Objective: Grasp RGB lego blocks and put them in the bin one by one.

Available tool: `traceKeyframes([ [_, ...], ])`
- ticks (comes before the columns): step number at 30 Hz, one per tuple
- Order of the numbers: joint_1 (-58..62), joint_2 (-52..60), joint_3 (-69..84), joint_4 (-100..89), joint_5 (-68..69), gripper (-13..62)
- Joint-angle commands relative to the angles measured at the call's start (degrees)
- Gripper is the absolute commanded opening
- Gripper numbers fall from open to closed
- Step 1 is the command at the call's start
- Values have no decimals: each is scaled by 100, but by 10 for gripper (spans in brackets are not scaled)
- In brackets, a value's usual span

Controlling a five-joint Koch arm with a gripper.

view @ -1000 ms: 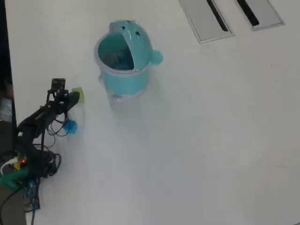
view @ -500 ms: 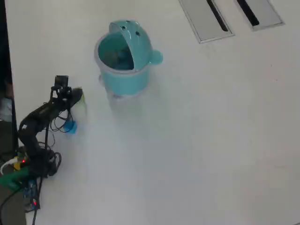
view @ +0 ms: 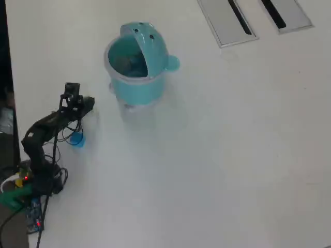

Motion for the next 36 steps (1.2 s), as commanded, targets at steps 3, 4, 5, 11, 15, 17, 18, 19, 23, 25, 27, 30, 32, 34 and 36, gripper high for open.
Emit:
traceKeyframes([
  [3,-35,-97,-413,-624,-132,314],
  [4,-35,-132,-413,-659,-132,314],
  [5,-26,-158,-413,-668,-132,314],
  [11,-26,-378,-343,-817,-132,313],
  [15,-62,-519,-255,-993,-123,311],
  [17,-97,-527,-211,-1028,-97,280],
  [18,-114,-527,-185,-1037,-88,262],
  [19,-149,-527,-141,-1046,-88,244],
  [23,-308,-457,114,-1187,237,145],
  [25,-352,-387,193,-1362,325,125],
  [27,-378,-281,211,-1371,352,125],
  [30,-404,-9,202,-1274,369,125],
  [32,-396,185,158,-1204,378,124],
  [34,-369,404,141,-1178,378,124],
  [36,-334,747,114,-1020,457,124],
])
